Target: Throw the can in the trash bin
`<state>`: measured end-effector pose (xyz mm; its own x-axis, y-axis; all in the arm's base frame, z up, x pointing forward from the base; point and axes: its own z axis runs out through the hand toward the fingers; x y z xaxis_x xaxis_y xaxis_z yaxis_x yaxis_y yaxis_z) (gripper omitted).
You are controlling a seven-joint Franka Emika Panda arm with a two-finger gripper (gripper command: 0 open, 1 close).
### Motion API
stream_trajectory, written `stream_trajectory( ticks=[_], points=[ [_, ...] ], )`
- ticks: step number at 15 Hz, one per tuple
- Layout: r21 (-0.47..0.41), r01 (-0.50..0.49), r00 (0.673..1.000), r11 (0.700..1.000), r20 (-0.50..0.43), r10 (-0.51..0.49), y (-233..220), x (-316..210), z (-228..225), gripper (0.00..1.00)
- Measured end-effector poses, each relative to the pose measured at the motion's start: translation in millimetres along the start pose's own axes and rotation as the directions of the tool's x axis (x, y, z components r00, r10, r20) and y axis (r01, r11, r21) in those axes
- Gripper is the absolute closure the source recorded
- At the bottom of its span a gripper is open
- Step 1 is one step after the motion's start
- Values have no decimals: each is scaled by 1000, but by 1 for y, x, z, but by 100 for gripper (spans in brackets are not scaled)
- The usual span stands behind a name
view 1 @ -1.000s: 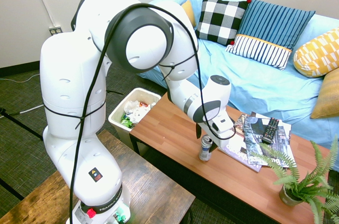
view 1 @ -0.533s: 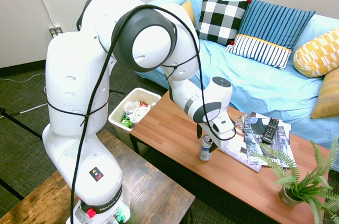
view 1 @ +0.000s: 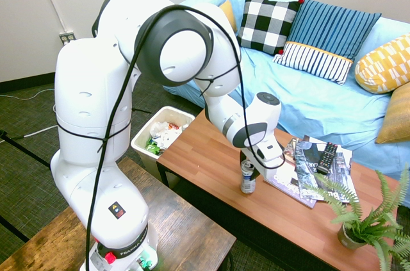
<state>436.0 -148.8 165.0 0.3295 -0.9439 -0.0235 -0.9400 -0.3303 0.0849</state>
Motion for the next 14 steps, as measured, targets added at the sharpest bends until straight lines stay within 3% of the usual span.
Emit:
stream_trajectory(
  ticks=[4,7,11,14],
  points=[
    [24,34,999,999,-15,-34,-10,-10,-15,100],
    [84,150,987,985,-80,-143,-46,-67,-79,100],
    [104,319,934,942,-206,-293,-90,-254,-193,100],
    [104,430,885,897,-247,-396,-106,-401,-211,100]
  ],
)
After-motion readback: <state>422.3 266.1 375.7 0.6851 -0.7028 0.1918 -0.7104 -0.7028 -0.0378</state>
